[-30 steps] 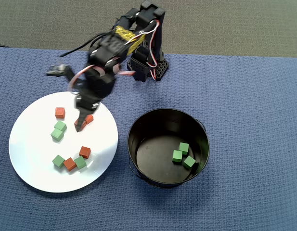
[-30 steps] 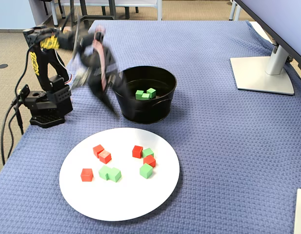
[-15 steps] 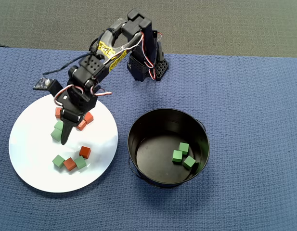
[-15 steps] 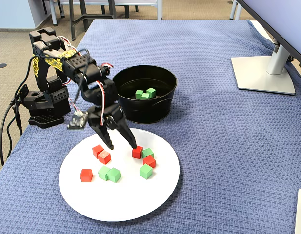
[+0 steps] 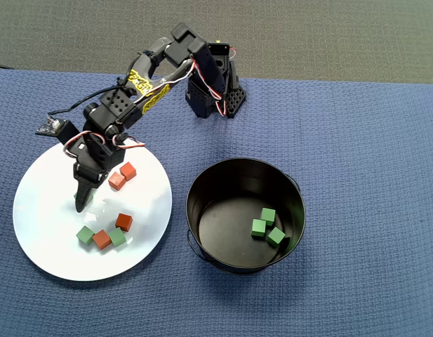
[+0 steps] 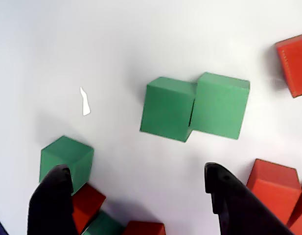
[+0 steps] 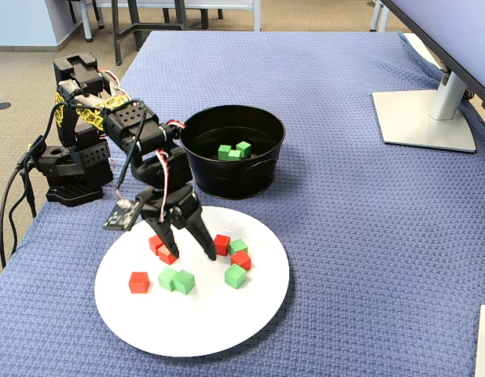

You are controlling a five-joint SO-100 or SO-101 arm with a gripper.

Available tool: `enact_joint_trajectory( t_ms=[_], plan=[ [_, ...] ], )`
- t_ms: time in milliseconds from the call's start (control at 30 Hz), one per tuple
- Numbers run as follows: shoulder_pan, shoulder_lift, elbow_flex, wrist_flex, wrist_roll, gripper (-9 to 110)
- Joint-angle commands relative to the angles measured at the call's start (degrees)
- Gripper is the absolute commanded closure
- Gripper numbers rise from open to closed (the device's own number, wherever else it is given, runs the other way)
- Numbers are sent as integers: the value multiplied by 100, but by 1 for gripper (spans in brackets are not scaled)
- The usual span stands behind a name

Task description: Pick up the green cubes from the white plate and place them in the black recipient

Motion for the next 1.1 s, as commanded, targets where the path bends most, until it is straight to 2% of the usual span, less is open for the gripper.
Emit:
enact_joint_trajectory(
  t_ms=[0, 1067],
  plan=[
    [79, -79, -571, 70, 132, 74],
    [35, -1063, -1459, 167, 0, 77]
  ],
)
